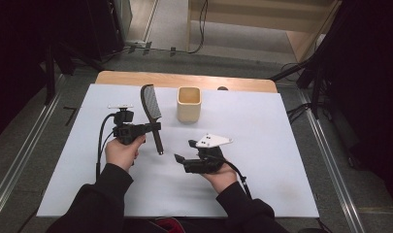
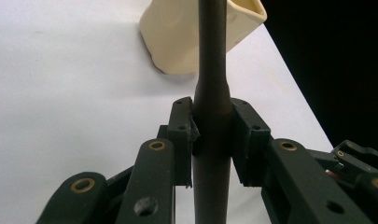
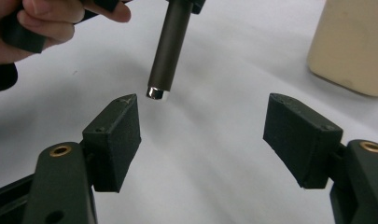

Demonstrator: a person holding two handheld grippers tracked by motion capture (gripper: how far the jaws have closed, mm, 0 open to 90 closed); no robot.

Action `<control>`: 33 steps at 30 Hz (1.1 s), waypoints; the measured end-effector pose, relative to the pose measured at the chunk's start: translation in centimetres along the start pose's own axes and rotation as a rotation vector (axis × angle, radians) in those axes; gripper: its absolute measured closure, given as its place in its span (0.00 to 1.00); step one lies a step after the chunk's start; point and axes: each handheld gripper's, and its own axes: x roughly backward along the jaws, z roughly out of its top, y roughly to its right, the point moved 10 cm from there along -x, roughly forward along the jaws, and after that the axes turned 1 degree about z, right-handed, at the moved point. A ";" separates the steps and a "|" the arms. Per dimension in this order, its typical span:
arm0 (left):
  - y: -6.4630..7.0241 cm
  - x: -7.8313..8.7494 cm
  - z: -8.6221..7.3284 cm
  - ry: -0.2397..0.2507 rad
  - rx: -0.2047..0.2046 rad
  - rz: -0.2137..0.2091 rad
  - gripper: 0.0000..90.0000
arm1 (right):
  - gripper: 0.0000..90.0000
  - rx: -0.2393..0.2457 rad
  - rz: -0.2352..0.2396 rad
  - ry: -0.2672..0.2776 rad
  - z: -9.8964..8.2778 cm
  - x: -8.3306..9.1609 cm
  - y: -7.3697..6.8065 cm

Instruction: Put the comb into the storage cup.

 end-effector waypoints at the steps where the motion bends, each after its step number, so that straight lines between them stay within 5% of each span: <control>1: 0.0 0.0 0.0 -0.001 0.000 0.000 0.81 | 0.28 0.002 -0.003 -0.004 -0.1 0.2 0.2; 33: -0.6 0.6 0.2 0.011 -0.010 0.009 0.81 | 0.28 -0.019 0.026 -0.037 -3.1 5.6 3.1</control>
